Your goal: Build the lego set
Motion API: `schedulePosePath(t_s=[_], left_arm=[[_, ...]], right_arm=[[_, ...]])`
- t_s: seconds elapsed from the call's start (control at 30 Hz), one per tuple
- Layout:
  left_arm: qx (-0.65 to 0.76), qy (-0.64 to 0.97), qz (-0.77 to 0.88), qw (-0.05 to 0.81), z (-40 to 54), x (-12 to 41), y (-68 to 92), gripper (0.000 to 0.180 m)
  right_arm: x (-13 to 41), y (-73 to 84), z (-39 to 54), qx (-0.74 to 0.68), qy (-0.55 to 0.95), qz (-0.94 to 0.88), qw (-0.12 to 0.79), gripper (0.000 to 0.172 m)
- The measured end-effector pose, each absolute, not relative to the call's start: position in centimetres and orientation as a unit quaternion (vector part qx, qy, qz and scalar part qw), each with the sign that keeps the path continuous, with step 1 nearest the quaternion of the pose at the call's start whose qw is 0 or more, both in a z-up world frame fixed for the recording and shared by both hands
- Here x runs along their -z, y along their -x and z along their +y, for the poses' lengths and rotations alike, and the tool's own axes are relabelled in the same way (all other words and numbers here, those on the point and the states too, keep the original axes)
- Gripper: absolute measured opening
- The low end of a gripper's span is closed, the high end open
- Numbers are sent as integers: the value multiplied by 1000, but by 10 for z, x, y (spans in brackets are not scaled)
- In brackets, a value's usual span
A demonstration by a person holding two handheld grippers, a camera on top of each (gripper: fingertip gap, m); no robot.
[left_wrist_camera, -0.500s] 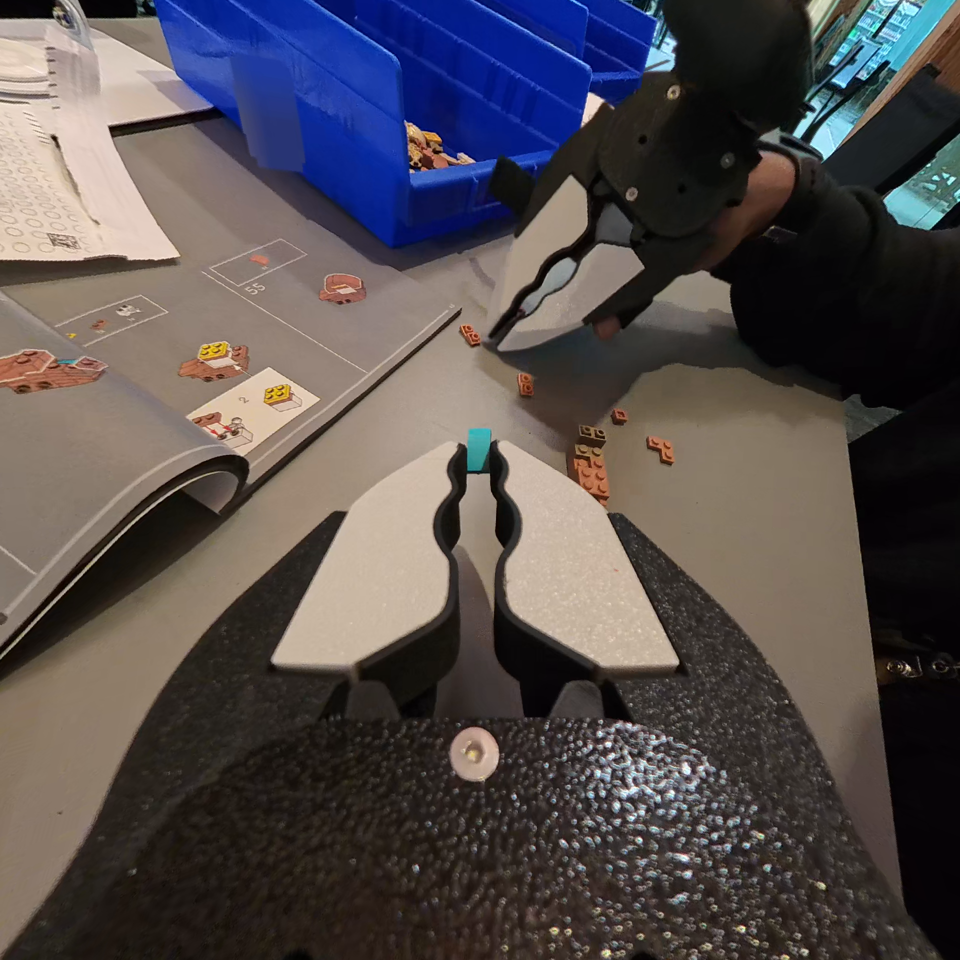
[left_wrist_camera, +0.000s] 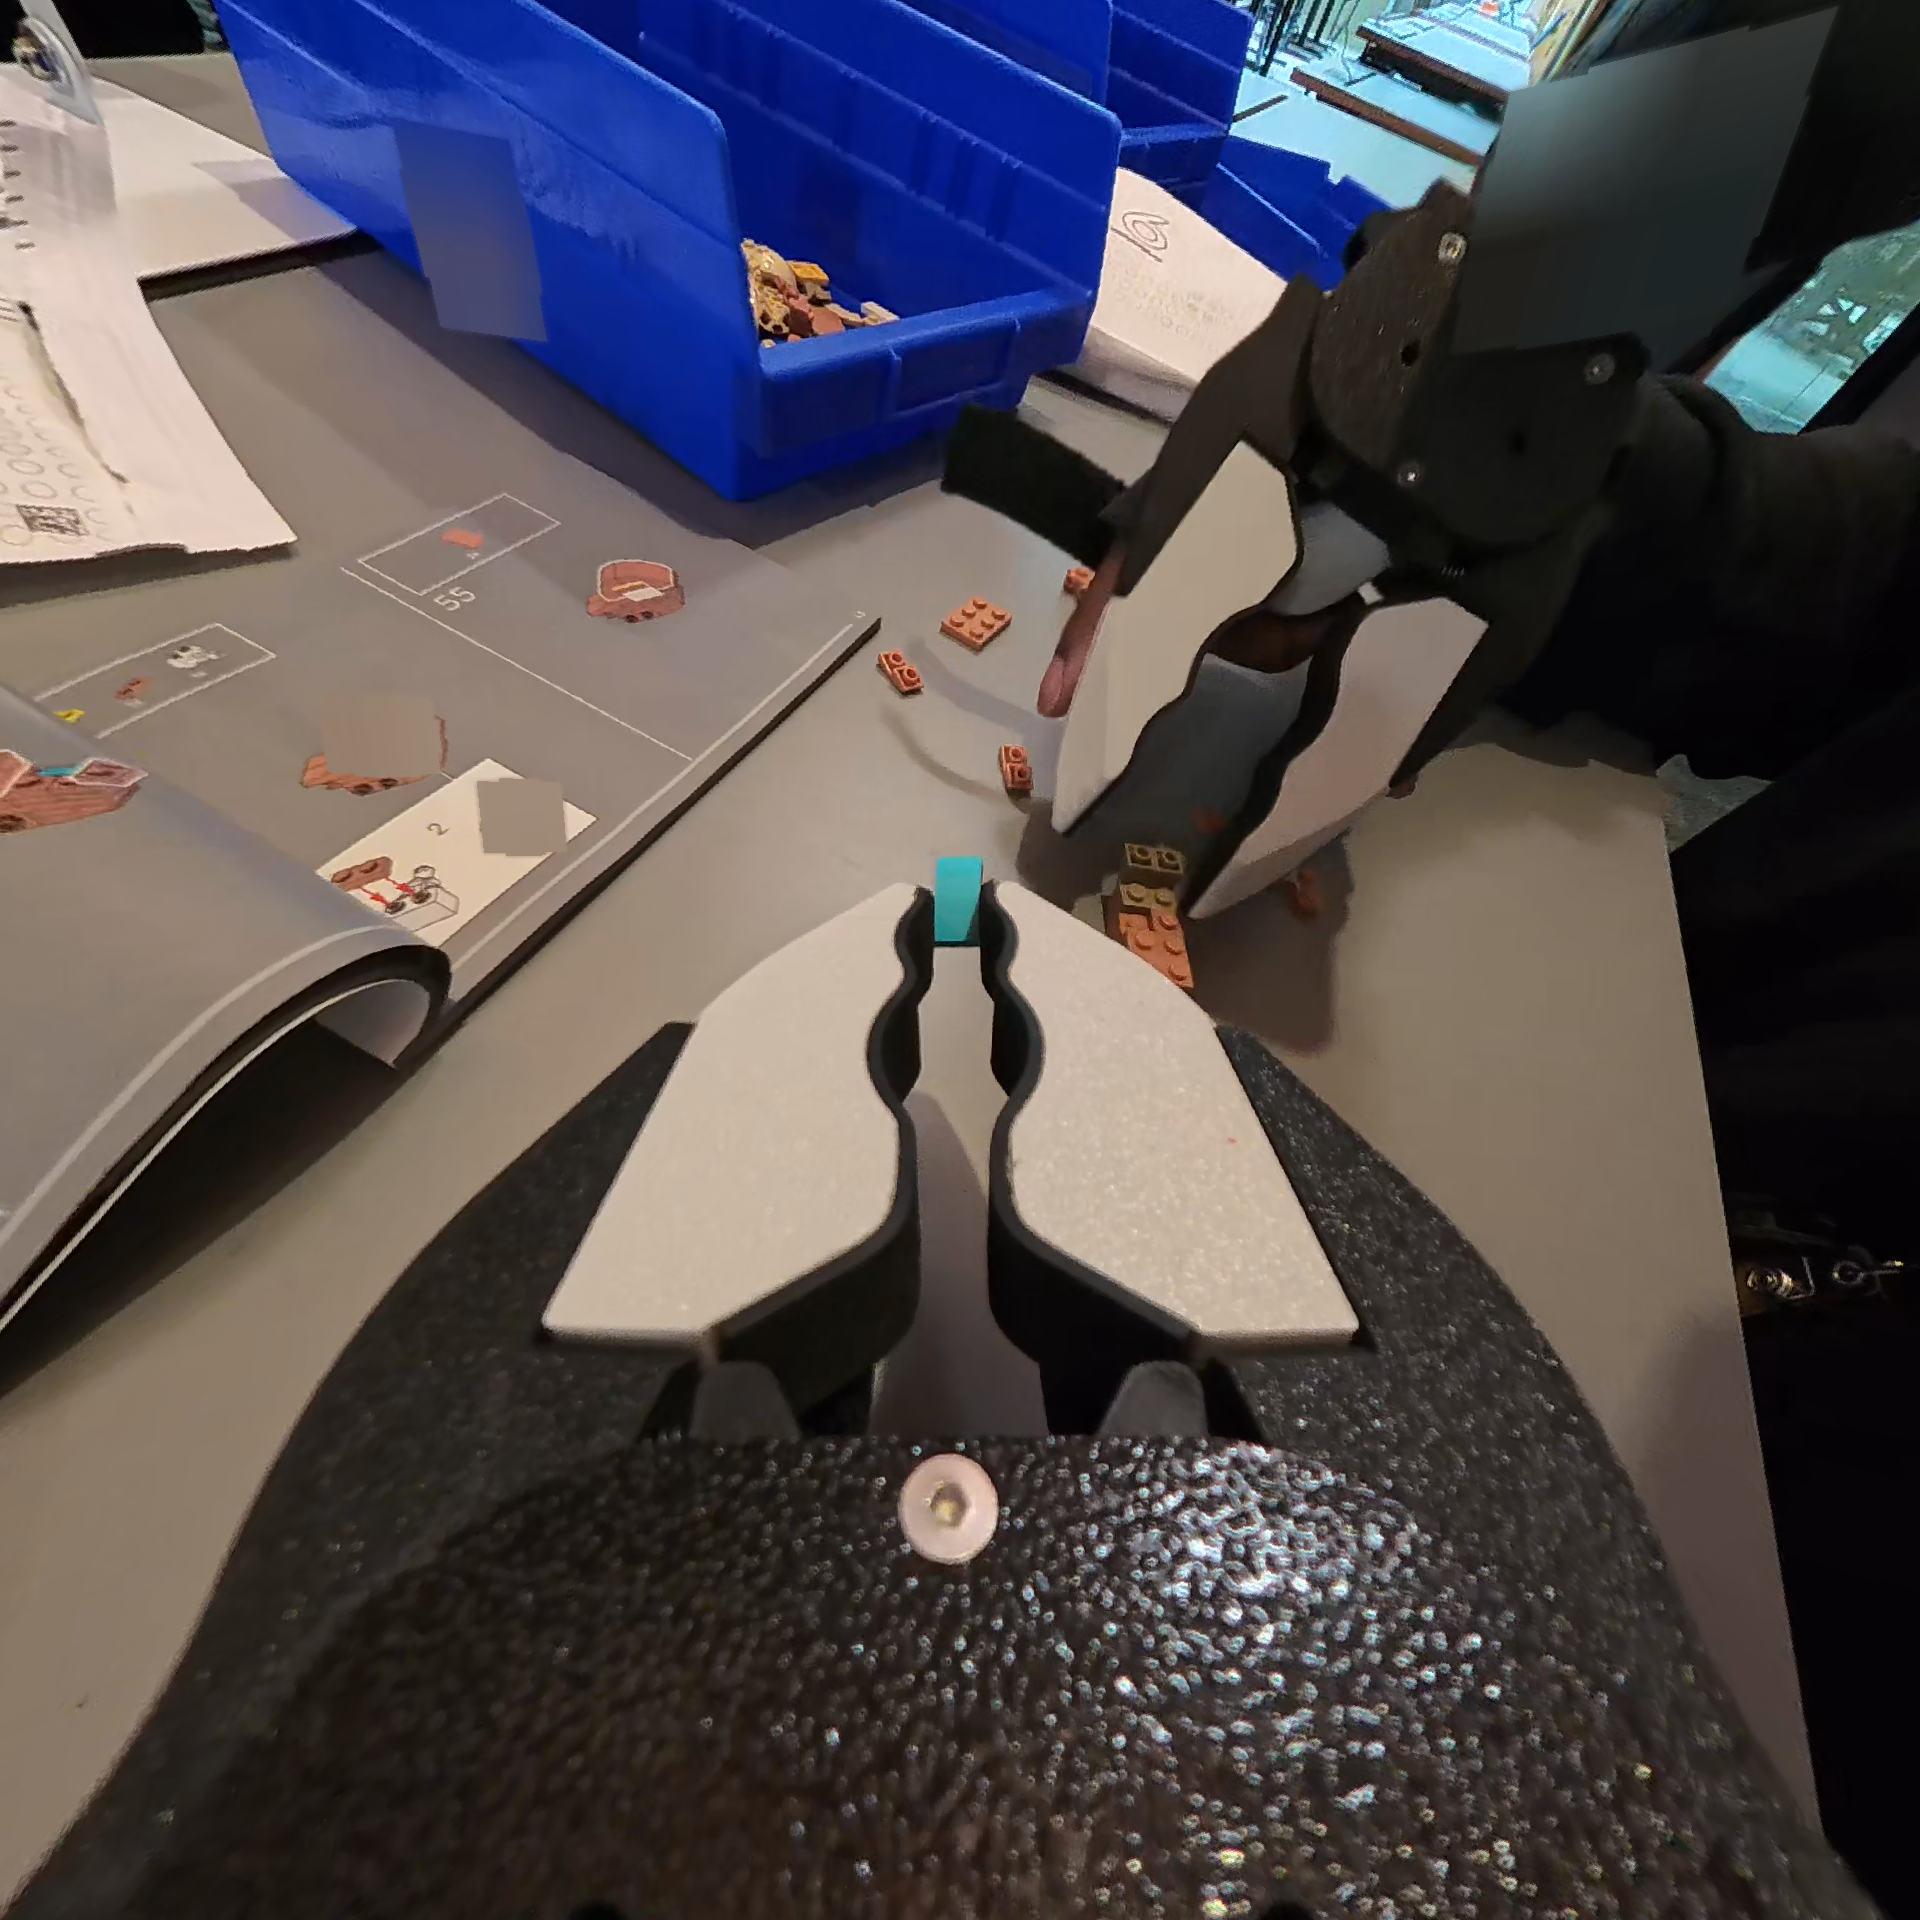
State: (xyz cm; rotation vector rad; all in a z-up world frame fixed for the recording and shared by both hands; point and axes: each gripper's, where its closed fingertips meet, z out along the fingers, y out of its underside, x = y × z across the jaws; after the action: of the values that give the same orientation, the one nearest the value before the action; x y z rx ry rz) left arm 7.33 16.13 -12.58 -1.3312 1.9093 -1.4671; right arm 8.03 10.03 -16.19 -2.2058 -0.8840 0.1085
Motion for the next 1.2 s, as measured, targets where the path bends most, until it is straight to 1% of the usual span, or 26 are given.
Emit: schedulePosePath(t_s=[0.07, 0.17, 0.4, 0.6, 0.63, 0.7, 0.77, 0.87, 1.0, 1.13, 1.2], left_arm=[[522, 474, 683, 193, 161, 126, -73, 8], [520, 472, 685, 192, 160, 127, -73, 8], [518, 471, 689, 189, 158, 129, -74, 8], [519, 468, 690, 188, 156, 128, -74, 8], [520, 467, 690, 187, 156, 128, -74, 8], [522, 462, 692, 186, 154, 128, -73, 8], [542, 453, 686, 177, 148, 122, -72, 7], [597, 430, 662, 141, 134, 108, -69, 7], [710, 417, 566, 47, 122, 79, -67, 7], [789, 414, 453, -37, 126, 56, -69, 7], [795, 431, 419, -76, 128, 59, -72, 7]], right_arm=[[167, -80, 99, -45, 865, -345, 362, 38], [173, -80, 100, -41, 869, -344, 354, 37], [173, -82, 104, -29, 871, -335, 358, 21], [172, -92, 109, -9, 878, -311, 364, 19], [172, -91, 109, -12, 878, -310, 364, 20], [166, -88, 109, -27, 875, -307, 373, 36], [152, -87, 111, -42, 865, -297, 402, 39], [120, -89, 120, -33, 829, -285, 480, 34], [79, -74, 126, -4, 753, -304, 583, 22], [66, -72, 134, 50, 725, -305, 615, 20], [61, -71, 136, 63, 715, -300, 628, 19]])
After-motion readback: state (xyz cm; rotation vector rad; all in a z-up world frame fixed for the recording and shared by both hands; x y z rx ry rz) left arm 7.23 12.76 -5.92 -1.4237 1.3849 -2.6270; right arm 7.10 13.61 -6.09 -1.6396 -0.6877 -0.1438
